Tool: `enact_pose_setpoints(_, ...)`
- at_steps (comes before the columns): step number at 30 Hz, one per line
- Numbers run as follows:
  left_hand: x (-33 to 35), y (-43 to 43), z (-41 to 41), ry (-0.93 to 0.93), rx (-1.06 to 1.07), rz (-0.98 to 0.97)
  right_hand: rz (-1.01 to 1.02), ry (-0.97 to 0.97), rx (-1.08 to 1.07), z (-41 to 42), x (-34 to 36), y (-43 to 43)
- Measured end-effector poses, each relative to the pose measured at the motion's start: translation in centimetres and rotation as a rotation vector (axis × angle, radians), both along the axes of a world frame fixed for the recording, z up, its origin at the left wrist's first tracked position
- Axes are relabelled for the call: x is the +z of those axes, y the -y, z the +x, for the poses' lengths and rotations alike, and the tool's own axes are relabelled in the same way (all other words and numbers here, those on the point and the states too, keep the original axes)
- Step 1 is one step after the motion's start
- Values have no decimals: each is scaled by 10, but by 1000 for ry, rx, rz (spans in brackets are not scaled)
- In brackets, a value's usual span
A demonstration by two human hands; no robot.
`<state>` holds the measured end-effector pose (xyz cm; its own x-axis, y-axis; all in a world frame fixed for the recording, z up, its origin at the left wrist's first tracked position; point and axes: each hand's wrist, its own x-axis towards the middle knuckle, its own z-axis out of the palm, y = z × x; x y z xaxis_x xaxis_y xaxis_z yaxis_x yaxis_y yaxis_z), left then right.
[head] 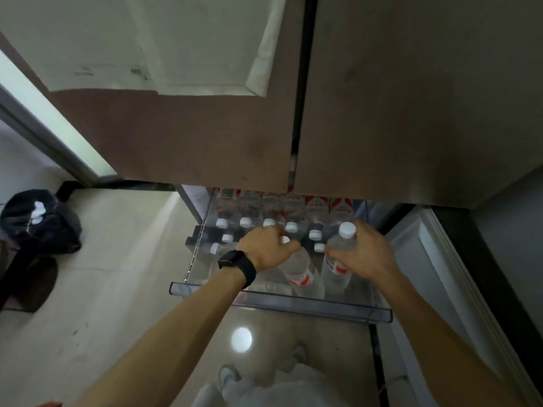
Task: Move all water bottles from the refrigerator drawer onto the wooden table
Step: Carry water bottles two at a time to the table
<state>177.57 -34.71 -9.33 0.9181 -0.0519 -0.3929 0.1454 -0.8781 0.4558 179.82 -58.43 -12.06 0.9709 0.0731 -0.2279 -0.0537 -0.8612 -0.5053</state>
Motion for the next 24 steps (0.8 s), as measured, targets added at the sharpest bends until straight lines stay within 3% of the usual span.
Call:
enact_pose_setpoints(3, -11, 9, 4, -67, 171, -314, 27, 1, -127, -7, -4, 20)
enact_pose_setpoints(6, -22, 17, 6, -123, 91, -485, 106, -23, -184, -8, -11, 29)
enact_pose_setpoints(9, -31, 19, 5, -304, 40, -607, 278, -94, -189, -14, -19, 32)
enact_pose_setpoints(13, -45, 23, 4, -335, -12, -616, 441, -168, -103, -23, -25, 37)
enact_pose_setpoints(19, -58, 40, -5, -294, 45, -619, 398, -76, -109, -37, -26, 25)
enact_pose_setpoints(24, -57, 48, -6, -250, 59, -588, 367, -150, 26, -42, -30, 34)
